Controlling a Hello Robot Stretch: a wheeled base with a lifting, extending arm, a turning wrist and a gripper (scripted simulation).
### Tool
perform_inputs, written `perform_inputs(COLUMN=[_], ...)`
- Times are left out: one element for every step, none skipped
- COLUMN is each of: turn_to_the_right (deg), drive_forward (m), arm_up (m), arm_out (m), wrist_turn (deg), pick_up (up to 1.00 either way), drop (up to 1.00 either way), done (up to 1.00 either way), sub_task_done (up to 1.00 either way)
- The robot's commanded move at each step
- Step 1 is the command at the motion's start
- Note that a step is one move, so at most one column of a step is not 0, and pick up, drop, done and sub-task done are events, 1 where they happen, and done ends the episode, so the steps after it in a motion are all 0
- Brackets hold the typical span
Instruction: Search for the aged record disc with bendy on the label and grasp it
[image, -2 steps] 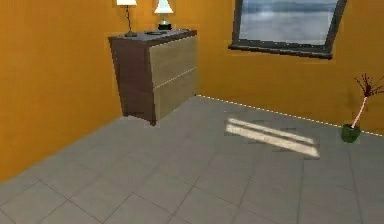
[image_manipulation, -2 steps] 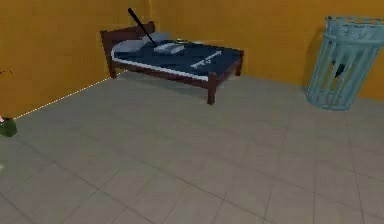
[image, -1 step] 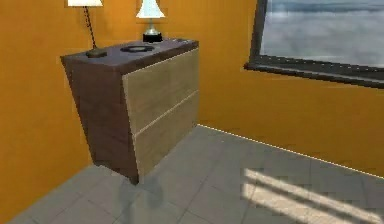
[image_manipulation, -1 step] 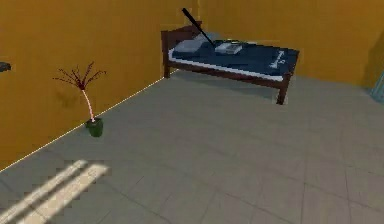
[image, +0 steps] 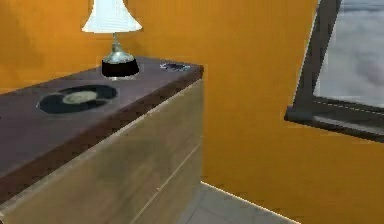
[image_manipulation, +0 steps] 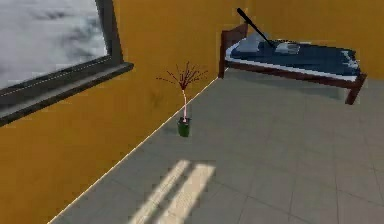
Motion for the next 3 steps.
perform_inputs(turn_to_the_right=[-45.0,-45.0,-27.0], drive_forward=[0.0,0.0,0.0], arm_up=[0.0,0.0,0.0], arm_out=[0.0,0.0,0.0], wrist_turn=[0.0,0.0,0.0], pick_up=[0.0,0.0,0.0], drop=[0.0,0.0,0.0], done=[0.0,0.0,0.0], sub_task_done=[0.0,0.0,0.0])
